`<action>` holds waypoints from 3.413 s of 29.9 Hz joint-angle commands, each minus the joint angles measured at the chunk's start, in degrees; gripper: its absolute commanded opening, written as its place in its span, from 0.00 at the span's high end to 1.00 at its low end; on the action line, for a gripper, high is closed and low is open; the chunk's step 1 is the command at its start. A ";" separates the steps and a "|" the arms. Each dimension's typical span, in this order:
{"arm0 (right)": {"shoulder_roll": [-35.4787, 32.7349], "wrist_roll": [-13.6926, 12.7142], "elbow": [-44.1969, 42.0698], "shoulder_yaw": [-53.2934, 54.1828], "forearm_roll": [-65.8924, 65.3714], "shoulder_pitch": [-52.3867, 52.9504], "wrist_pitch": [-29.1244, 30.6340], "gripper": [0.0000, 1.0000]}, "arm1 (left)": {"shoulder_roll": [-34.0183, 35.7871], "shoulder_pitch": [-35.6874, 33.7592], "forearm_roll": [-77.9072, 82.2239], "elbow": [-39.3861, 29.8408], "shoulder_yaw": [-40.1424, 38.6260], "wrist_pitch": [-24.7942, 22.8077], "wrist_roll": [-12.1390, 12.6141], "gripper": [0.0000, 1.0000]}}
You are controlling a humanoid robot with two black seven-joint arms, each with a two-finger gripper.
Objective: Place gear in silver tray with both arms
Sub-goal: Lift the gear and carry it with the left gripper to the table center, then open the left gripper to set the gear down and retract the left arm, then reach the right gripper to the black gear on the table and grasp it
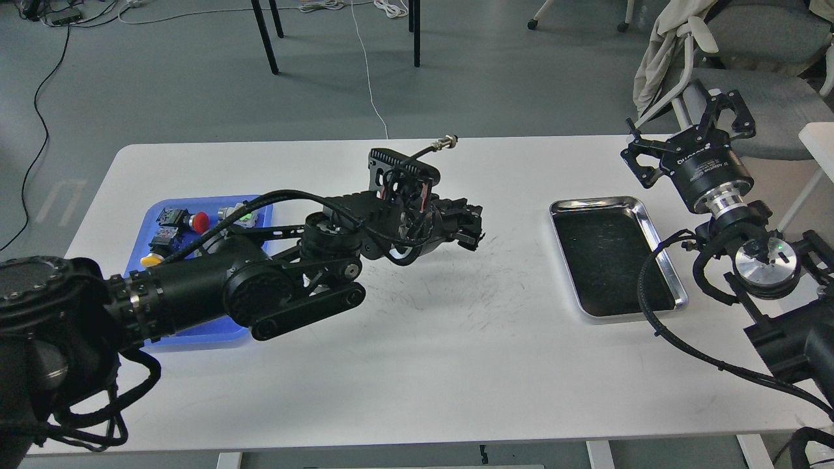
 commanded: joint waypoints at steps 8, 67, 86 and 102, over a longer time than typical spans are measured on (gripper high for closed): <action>-0.09 0.24 0.23 0.76 0.09 -1.39 3.87 0.01 | -1.47 5.68 -0.06 4.53 -0.12 3.82 -0.79 0.94; 1.41 1.30 0.15 -4.15 -0.35 0.27 4.49 0.01 | -1.47 11.75 -18.59 -1.36 -6.25 19.03 -5.53 0.02; -7.73 -0.89 1.99 -24.00 -9.47 17.13 2.38 0.01 | 10.29 12.71 -44.16 -2.51 -35.53 18.86 -8.61 0.02; -10.37 -9.07 13.40 -59.59 -41.11 42.18 2.56 0.01 | 21.29 26.15 -64.57 -0.93 -52.41 12.46 -13.53 0.02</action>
